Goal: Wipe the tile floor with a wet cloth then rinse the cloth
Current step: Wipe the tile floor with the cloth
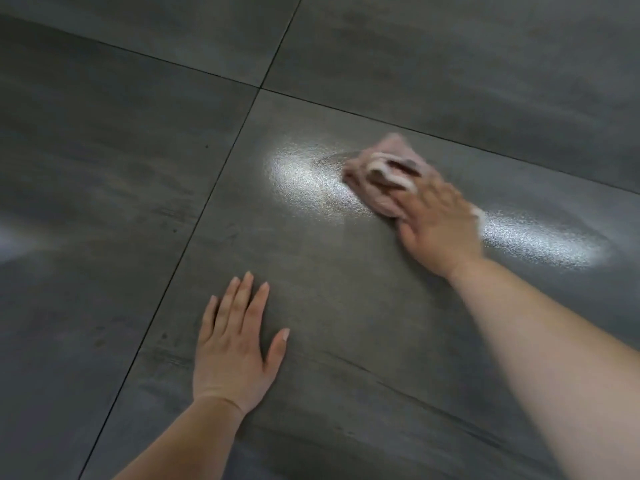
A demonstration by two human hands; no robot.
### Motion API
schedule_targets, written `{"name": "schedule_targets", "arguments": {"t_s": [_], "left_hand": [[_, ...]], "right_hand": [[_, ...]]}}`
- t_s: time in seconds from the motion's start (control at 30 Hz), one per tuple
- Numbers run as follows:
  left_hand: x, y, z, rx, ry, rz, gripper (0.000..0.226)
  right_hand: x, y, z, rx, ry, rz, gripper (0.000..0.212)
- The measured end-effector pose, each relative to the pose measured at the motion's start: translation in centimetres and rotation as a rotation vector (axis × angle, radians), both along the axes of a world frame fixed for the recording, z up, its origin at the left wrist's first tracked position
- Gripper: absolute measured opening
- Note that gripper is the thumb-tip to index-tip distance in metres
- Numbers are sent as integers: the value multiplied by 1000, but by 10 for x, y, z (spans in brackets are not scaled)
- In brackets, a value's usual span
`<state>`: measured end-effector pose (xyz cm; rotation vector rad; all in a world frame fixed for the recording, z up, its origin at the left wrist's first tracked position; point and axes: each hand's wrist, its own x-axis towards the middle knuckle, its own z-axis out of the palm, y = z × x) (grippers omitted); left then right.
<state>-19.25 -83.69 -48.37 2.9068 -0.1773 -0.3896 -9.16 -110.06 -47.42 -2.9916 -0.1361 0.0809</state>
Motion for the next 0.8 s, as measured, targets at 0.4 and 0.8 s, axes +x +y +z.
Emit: {"name": "schedule_targets", "arguments": {"t_s": [0.4,0.8], "left_hand": [[-3,-1,-2,41,-34,-9,59],[-7,-6,2,-6,-155,-18,88]], "right_hand": [[-62,-22,14,60,76,-834,56],[-220,-46,0,3,45,-426,49]]}}
